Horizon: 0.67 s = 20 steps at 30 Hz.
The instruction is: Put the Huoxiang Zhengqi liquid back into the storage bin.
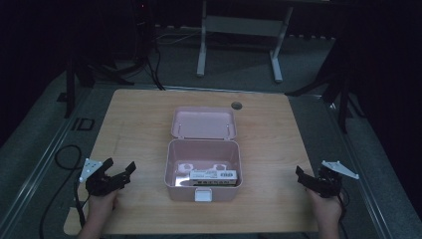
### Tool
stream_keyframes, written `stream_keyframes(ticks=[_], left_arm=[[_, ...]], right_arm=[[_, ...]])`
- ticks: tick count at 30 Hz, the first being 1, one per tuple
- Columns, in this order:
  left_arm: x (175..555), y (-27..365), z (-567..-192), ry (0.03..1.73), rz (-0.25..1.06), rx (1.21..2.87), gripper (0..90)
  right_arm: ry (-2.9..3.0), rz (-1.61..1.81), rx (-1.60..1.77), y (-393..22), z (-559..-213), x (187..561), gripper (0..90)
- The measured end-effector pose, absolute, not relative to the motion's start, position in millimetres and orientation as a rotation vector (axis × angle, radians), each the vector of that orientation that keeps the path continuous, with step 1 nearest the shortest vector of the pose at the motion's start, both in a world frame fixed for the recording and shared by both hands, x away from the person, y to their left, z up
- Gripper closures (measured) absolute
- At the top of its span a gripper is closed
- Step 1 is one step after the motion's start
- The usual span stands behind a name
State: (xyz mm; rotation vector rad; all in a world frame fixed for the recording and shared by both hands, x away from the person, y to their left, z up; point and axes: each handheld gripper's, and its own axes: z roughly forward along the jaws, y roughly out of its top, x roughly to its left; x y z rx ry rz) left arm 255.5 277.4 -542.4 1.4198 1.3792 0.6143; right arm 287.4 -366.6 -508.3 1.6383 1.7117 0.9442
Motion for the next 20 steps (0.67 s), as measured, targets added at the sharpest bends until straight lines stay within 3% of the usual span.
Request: stream_keyframes(ticks=[20], left_arm=[[257,277,-543,1.388,0.619,1.43,6.2]], right_arm=[[1.75,1.005,1.701,-357,-544,270,9.3]])
